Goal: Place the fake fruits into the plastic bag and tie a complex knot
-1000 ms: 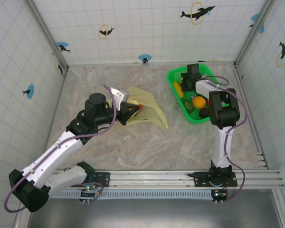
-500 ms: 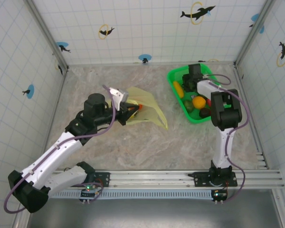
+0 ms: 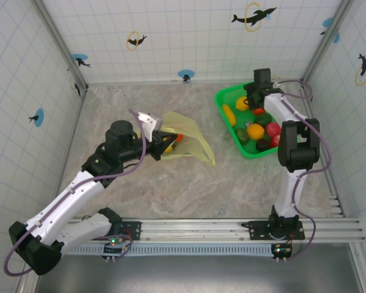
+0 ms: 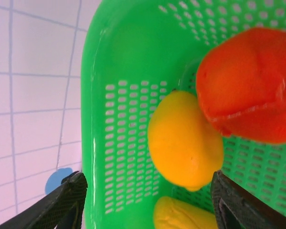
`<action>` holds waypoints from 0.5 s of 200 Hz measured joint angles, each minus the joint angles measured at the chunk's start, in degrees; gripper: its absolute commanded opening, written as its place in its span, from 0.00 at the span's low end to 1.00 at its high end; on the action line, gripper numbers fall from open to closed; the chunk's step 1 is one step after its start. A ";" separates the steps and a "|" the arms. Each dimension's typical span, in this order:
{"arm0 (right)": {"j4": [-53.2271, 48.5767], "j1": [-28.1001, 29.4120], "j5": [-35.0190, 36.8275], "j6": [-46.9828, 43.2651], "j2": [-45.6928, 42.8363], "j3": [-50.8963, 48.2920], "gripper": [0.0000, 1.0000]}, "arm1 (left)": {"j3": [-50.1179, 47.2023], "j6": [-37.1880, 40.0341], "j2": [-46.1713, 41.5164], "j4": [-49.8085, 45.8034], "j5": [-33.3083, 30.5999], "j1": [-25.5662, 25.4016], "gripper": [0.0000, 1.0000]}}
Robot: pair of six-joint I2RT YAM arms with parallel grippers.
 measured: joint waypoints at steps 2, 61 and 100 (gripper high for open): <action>-0.24 -0.07 0.00 0.04 0.28 0.35 0.76 | 0.00 0.00 0.00 0.00 -0.02 0.00 0.00; -7.32 0.00 -0.66 -2.32 10.23 10.21 0.75 | 0.02 0.02 0.00 -0.22 -0.85 -0.02 0.00; -9.27 0.61 -0.44 -4.09 14.32 13.03 0.66 | 0.02 0.42 0.00 -0.24 -0.90 0.00 0.00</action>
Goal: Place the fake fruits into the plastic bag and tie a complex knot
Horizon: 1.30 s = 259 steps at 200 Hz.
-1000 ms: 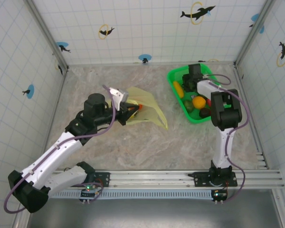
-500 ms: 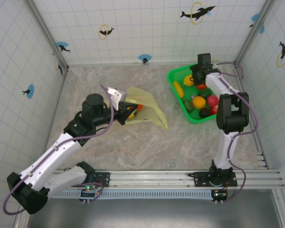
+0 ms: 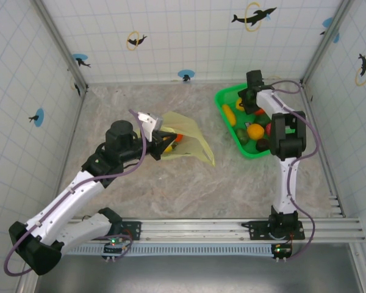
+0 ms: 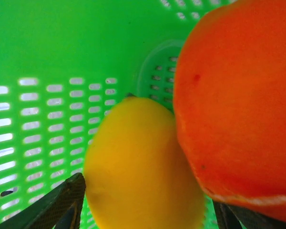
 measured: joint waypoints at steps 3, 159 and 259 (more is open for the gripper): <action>0.02 0.07 0.00 -0.26 0.22 0.17 0.65 | 0.00 0.04 0.00 0.00 0.00 0.00 0.00; 1.88 0.63 -0.63 -6.19 3.19 1.36 0.65 | 0.00 0.87 0.00 -0.22 -0.13 0.00 0.00; 5.38 0.63 -1.20 -8.76 -2.12 -5.31 0.37 | 1.09 1.07 -0.66 -2.01 -0.57 0.00 0.00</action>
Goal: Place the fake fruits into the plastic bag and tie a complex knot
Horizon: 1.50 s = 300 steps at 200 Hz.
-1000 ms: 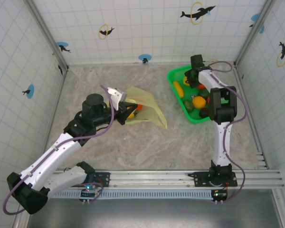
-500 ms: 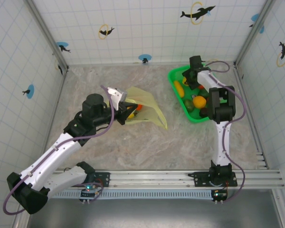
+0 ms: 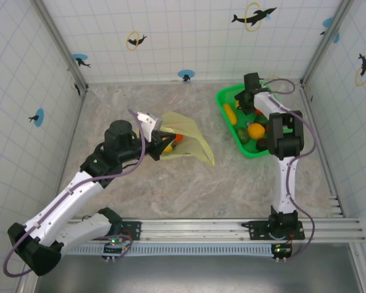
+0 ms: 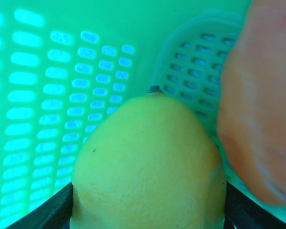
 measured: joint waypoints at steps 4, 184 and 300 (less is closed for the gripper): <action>0.76 0.00 -0.31 -0.24 -1.60 -1.88 0.37 | 0.04 -0.02 -0.11 -0.07 0.00 0.00 0.00; 38.42 27.67 -28.63 -36.76 -65.88 -53.46 0.37 | 0.44 -1.97 -4.02 -1.25 -4.09 0.00 0.00; 25.97 44.70 -10.12 -52.70 -53.72 -55.34 0.37 | -0.44 -2.19 -7.37 -1.55 -4.07 0.00 0.00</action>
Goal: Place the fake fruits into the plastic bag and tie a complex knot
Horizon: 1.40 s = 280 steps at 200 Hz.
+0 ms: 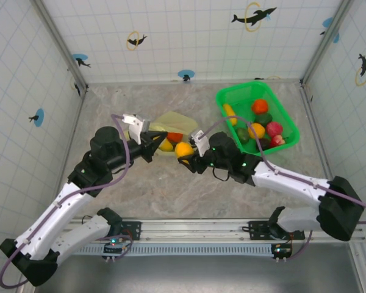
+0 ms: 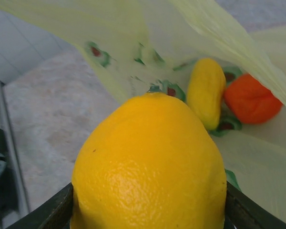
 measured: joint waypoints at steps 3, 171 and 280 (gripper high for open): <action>-0.22 0.00 0.44 -0.04 0.83 0.48 0.37 | -0.11 0.00 -0.13 -0.02 -0.02 0.00 0.00; 3.50 1.73 11.54 5.73 33.09 28.89 0.81 | -4.26 0.02 -2.84 -0.48 4.00 0.00 0.00; 10.01 1.11 11.34 8.13 9.25 6.71 0.02 | -4.28 0.00 -2.32 -0.42 2.08 -0.02 0.00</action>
